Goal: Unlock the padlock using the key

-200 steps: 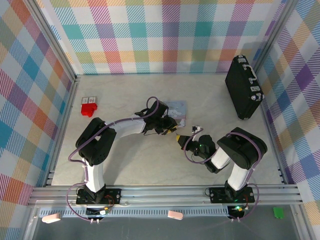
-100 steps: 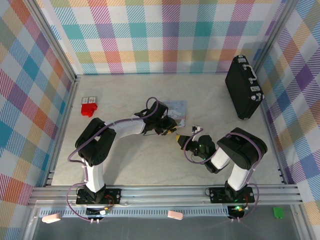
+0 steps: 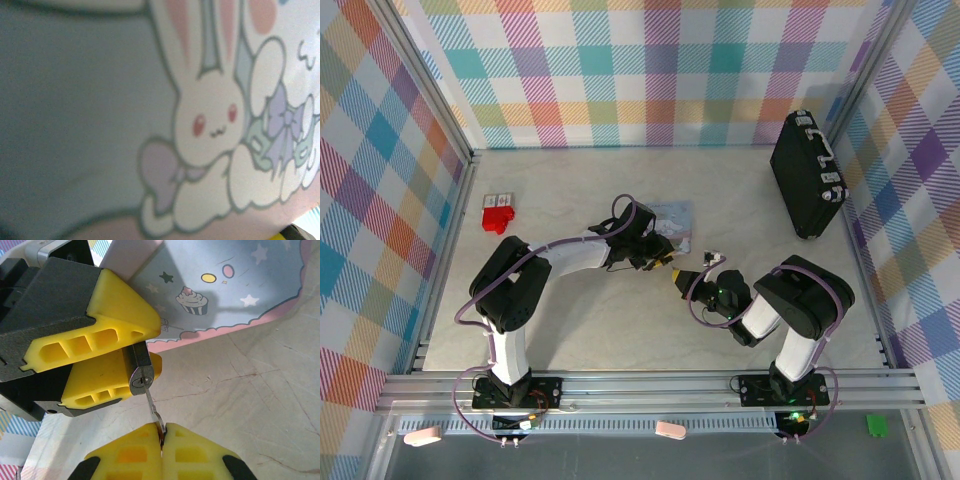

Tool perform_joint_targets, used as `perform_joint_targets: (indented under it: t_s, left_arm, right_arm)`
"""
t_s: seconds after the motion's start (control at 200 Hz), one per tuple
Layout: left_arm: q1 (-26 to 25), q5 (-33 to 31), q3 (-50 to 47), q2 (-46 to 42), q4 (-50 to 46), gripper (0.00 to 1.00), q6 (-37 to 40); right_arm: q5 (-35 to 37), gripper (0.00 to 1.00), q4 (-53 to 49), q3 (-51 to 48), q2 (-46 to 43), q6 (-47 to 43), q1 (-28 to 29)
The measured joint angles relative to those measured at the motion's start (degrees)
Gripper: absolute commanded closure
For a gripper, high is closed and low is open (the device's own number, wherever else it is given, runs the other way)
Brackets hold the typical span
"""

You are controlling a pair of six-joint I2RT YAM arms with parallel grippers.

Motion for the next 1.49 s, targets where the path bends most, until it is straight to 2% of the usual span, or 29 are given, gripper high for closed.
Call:
perform_joint_targets:
  t_s: [1.495]
  left_arm:
    - [-0.1, -0.5, -0.8, -0.3, 1.1, 0.88, -1.2]
  right_arm:
    - [3.5, 1.00, -0.1, 0.2, 0.0, 0.0, 2.3]
